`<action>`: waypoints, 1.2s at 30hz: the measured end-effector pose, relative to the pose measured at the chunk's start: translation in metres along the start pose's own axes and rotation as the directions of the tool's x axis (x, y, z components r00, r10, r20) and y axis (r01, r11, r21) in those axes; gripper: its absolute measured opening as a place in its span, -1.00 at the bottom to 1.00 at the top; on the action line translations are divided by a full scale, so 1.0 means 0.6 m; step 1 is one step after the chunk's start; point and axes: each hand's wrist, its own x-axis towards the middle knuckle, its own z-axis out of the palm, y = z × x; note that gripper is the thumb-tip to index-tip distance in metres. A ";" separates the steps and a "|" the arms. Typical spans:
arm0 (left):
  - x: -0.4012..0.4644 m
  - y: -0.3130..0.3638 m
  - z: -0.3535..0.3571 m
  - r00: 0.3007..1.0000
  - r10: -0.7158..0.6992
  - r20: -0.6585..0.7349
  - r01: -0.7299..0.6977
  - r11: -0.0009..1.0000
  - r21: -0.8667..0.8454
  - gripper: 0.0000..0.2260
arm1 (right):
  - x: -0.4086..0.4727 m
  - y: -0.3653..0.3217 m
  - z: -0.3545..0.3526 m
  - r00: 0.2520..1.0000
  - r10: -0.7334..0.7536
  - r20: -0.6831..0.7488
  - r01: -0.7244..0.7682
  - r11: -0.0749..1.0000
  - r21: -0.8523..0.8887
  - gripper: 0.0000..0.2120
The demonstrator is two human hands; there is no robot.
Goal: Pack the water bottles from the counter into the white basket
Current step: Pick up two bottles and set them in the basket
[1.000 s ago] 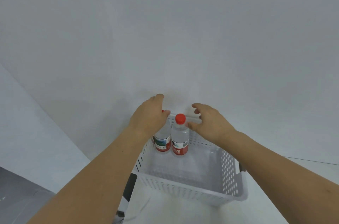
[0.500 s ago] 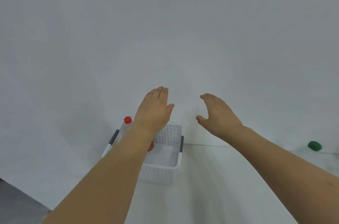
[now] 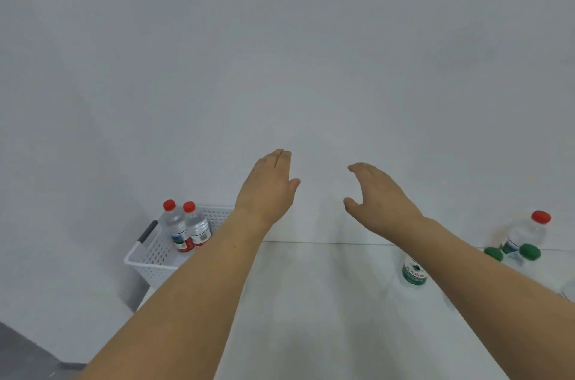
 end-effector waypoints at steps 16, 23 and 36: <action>0.032 0.331 0.096 0.999 -0.007 0.047 0.007 1.000 -0.004 -0.51 | -0.107 0.296 -0.136 0.999 0.044 0.016 -0.045 0.999 0.026 -0.41; 0.033 0.475 0.141 0.998 -0.030 0.062 0.030 1.000 -0.005 -0.51 | -0.153 0.427 -0.192 0.999 0.042 0.032 -0.043 0.998 0.042 -0.41; 0.089 0.703 0.240 0.995 -0.010 0.100 0.020 0.995 -0.102 -0.52 | -0.204 0.685 -0.290 0.979 0.191 0.077 -0.196 0.979 0.061 -0.44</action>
